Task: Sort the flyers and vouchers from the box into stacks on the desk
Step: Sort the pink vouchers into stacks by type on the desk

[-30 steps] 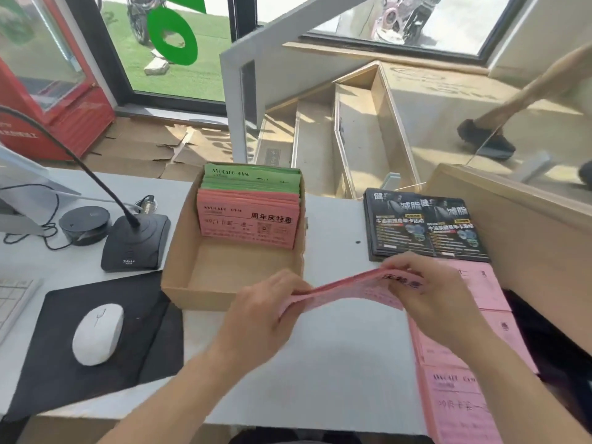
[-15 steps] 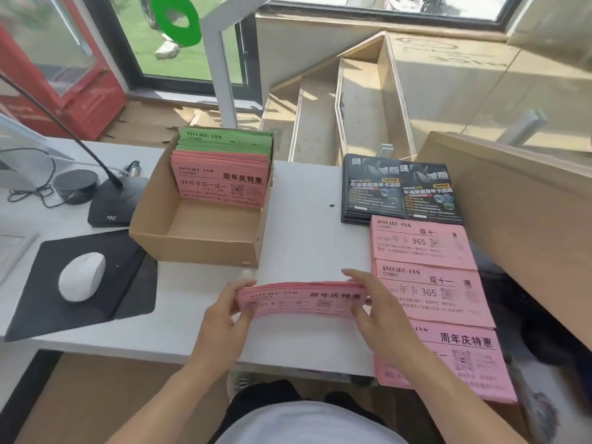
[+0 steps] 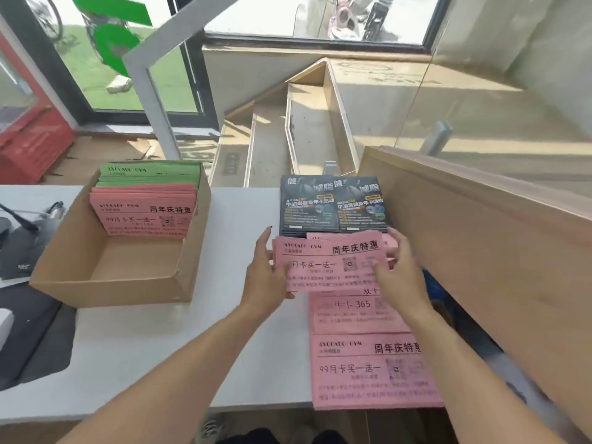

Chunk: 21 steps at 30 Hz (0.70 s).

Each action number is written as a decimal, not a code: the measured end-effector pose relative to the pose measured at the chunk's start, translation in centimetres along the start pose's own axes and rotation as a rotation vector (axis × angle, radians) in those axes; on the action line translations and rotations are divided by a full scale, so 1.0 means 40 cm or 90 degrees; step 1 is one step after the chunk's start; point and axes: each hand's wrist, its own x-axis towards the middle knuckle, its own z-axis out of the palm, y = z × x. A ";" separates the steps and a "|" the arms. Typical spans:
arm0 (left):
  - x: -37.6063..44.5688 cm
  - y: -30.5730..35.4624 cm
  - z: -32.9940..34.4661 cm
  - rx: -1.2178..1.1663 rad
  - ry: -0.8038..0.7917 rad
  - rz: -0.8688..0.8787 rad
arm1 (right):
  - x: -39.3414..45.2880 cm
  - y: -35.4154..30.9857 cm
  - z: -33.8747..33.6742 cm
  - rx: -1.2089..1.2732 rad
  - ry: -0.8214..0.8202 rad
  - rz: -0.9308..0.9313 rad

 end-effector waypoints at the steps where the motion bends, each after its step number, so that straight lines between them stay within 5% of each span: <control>1: 0.035 0.011 0.035 -0.003 -0.001 -0.012 | 0.027 0.003 -0.014 -0.011 0.020 0.009; 21: 0.173 0.020 0.170 0.207 -0.008 -0.088 | 0.170 0.073 -0.011 -0.298 0.090 0.001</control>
